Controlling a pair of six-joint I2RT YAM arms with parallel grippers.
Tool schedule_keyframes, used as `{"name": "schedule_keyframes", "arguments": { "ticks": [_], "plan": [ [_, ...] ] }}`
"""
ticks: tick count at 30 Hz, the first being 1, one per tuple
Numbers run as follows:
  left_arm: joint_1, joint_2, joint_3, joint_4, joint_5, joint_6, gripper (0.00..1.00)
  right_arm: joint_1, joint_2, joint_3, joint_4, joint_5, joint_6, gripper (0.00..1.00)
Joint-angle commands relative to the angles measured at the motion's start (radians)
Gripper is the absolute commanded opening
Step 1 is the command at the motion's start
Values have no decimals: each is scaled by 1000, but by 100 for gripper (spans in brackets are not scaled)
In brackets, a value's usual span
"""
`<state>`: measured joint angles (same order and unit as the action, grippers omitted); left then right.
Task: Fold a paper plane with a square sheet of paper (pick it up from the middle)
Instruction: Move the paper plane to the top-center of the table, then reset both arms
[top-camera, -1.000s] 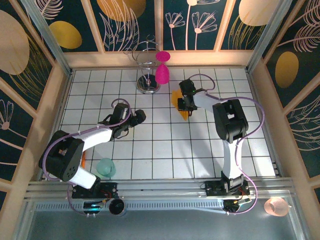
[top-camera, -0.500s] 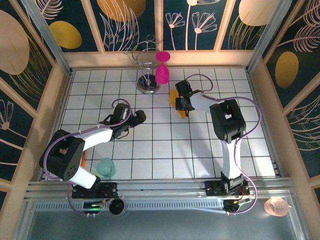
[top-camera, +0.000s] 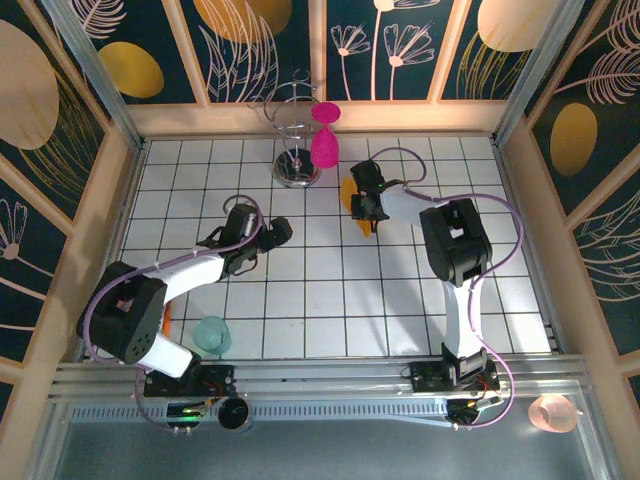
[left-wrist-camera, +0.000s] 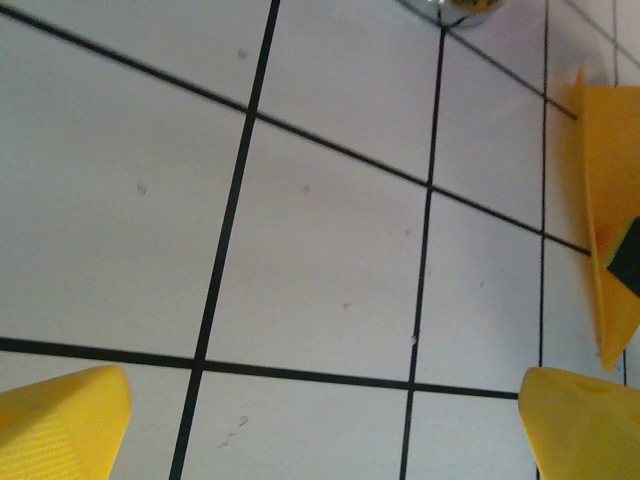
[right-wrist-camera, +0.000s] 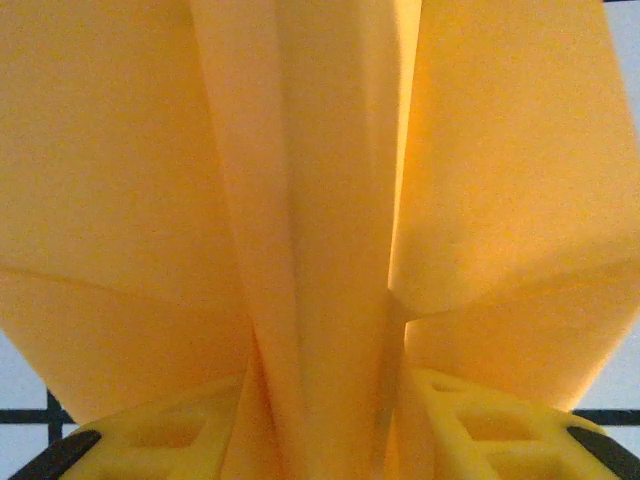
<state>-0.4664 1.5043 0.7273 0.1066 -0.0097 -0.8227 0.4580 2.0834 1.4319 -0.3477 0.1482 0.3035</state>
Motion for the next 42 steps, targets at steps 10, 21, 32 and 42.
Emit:
{"name": "schedule_keyframes", "arguments": {
  "ticks": [10, 21, 32, 42],
  "plan": [
    [27, -194, 103, -75, -369, 167, 99, -33, -404, -99, 50, 124, 35, 58],
    [110, -401, -175, 264, -744, 398, 99, -240, -923, -663, 442, 440, 13, 99],
    [196, -337, -407, 643, -740, 656, 99, -391, -946, -1016, 853, 468, -124, 99],
    [351, -195, -472, 886, -374, 707, 99, -442, -738, -1138, 1323, 208, -257, 99]
  ]
}}
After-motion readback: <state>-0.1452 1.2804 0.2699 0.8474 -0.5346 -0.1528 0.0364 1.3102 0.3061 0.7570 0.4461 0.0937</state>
